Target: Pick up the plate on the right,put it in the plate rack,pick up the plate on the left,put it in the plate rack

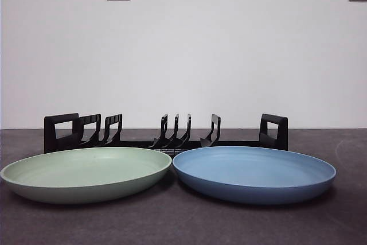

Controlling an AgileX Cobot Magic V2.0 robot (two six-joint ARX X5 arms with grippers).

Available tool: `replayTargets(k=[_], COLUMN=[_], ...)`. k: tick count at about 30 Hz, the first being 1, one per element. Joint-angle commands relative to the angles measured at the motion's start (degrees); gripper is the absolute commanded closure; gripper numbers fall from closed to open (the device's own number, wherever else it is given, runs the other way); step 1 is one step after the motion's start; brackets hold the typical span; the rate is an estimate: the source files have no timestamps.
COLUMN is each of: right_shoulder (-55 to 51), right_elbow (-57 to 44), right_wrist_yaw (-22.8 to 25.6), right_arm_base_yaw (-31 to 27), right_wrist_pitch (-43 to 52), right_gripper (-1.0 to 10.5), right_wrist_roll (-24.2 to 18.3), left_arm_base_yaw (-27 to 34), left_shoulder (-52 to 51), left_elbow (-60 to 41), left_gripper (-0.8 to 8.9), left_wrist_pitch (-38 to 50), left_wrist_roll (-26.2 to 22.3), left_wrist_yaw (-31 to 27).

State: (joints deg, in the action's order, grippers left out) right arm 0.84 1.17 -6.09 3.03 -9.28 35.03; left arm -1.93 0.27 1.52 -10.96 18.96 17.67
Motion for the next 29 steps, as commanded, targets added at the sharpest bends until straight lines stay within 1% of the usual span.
replayTargets(k=[1, 4, 8, 10, 13, 15, 18, 21, 24, 27, 28, 29], right_shoulder=[0.2, 1.9, 7.6, 11.5, 18.4, 23.9, 32.1, 40.5, 48.7, 56.0, 59.1, 61.8], right_elbow=[1.0, 3.0, 7.3, 9.7, 14.1, 17.4, 22.9, 28.4, 33.8, 38.9, 41.0, 42.8], right_wrist_yaw=[-0.2, -1.2, -2.0, -3.0, -3.5, -5.1, -7.9, -11.6, -15.6, -16.7, -16.7, -16.8], right_arm_base_yaw=[0.0, 0.0, 0.0, 0.0, 0.0, 0.0, 0.0, 0.0, 0.0, 0.0, 0.0, 0.0], right_wrist_pitch=[0.7, 0.6, -0.2, -0.2, -0.7, -1.6, -4.6, -8.7, -13.3, -19.1, -21.7, -24.1], right_gripper=[9.6, 9.6, 9.6, 9.6, 9.6, 9.6, 9.6, 9.6, 9.6, 9.5, 9.5, 9.5], right_wrist_roll=[1.0, 0.0, -1.2, -2.8, -5.2, -7.8, -12.3, -16.0, -20.0, -24.1, -26.1, -27.6], left_arm_base_yaw=[0.0, 0.0, 0.0, 0.0, 0.0, 0.0, 0.0, 0.0, 0.0, 0.0, 0.0, -0.2], left_shoulder=[0.0, 0.9, 5.3, 8.7, 15.1, 19.8, 26.3, 32.8, 39.7, 46.6, 49.7, 52.2], left_elbow=[0.7, 3.5, 8.7, 11.6, 15.8, 18.7, 23.1, 27.5, 31.4, 35.0, 36.5, 37.8], left_gripper=[8.2, 8.2, 8.2, 8.2, 8.2, 8.2, 8.2, 8.2, 8.2, 8.2, 8.2, 8.2], left_wrist_pitch=[0.5, -0.3, -0.3, -0.4, -0.5, -0.5, -1.6, -3.3, -5.2, -8.3, -9.7, -11.3], left_wrist_roll=[2.5, 2.4, 2.2, 1.3, -2.0, -3.8, -4.1, -4.7, -5.7, -5.8, -6.3, -7.7], left_wrist_yaw=[0.8, 0.5, 0.4, 0.4, 0.4, 0.4, 1.1, 3.9, 8.9, 14.8, 17.0, 18.8])
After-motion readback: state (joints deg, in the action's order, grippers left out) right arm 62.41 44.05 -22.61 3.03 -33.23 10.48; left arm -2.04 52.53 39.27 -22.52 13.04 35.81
